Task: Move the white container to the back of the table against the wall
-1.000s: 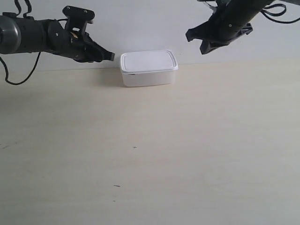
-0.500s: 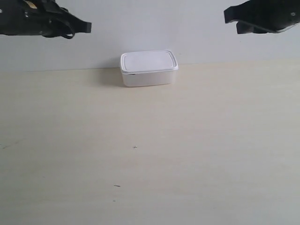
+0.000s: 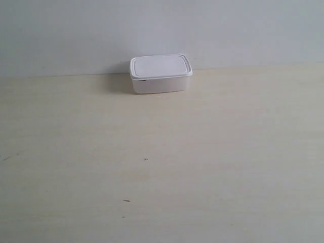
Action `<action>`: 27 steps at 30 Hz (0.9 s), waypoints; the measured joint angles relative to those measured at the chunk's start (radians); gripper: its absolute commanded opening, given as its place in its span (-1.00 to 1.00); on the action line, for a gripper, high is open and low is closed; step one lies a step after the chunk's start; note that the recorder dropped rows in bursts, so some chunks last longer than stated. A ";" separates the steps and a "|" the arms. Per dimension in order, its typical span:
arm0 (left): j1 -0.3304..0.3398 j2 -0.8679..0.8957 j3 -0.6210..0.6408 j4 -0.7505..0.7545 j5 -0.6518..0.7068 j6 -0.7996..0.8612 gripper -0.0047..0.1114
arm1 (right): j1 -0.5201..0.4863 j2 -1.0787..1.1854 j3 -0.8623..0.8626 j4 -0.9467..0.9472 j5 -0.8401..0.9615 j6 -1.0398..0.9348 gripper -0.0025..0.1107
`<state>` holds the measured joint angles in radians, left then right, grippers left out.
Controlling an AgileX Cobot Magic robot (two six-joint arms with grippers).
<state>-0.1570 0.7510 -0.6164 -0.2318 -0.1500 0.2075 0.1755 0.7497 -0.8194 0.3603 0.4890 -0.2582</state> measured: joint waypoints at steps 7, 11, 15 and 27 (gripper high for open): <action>0.000 -0.300 0.094 -0.004 0.197 -0.019 -0.92 | 0.000 -0.214 0.100 0.006 0.000 0.025 -0.96; 0.000 -0.439 0.124 -0.008 0.275 -0.023 -0.92 | 0.000 -0.301 0.155 0.006 0.031 0.026 -0.96; 0.000 -0.559 0.170 -0.009 0.319 -0.023 -0.92 | 0.000 -0.389 0.239 0.006 0.017 0.028 -0.96; 0.000 -0.596 0.309 -0.077 0.254 -0.025 -0.92 | 0.000 -0.403 0.384 0.008 -0.170 0.040 -0.96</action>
<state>-0.1570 0.1545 -0.3075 -0.3092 0.1040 0.1824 0.1755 0.3462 -0.4350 0.3684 0.3192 -0.2180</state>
